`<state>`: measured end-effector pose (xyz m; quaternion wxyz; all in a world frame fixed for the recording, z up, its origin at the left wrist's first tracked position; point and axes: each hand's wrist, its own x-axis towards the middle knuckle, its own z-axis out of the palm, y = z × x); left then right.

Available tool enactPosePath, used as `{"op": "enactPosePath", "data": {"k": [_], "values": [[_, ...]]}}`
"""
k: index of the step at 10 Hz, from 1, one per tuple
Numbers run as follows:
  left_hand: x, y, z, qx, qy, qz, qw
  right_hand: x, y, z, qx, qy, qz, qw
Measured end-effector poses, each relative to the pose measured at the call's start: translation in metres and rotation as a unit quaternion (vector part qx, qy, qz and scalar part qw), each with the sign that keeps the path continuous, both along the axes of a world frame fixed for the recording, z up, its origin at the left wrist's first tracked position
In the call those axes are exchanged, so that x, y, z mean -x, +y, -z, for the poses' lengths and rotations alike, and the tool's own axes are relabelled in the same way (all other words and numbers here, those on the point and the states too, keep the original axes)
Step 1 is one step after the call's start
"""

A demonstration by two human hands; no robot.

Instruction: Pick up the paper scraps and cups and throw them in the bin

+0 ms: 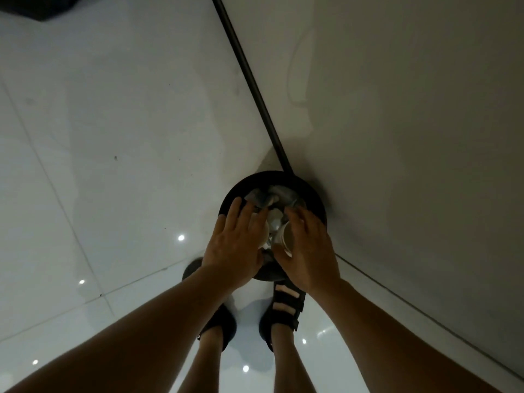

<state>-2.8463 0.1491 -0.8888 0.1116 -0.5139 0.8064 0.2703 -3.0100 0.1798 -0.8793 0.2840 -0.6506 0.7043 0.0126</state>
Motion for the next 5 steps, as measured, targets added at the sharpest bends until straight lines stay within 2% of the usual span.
{"op": "enactPosePath", "data": {"k": [1, 3, 5], "values": [[-0.003, 0.012, 0.023, -0.001, -0.025, 0.035, 0.999, -0.001, 0.016, 0.014, -0.003, 0.014, -0.01, 1.0], [-0.011, 0.014, 0.035, 0.023, -0.024, 0.063, 0.997, -0.004, 0.021, 0.024, -0.026, 0.062, -0.031, 0.997], [-0.034, -0.005, -0.033, 0.0, -0.008, 0.039, 0.999, -0.015, 0.016, -0.04, 0.007, 0.045, 0.018, 0.999]]}}
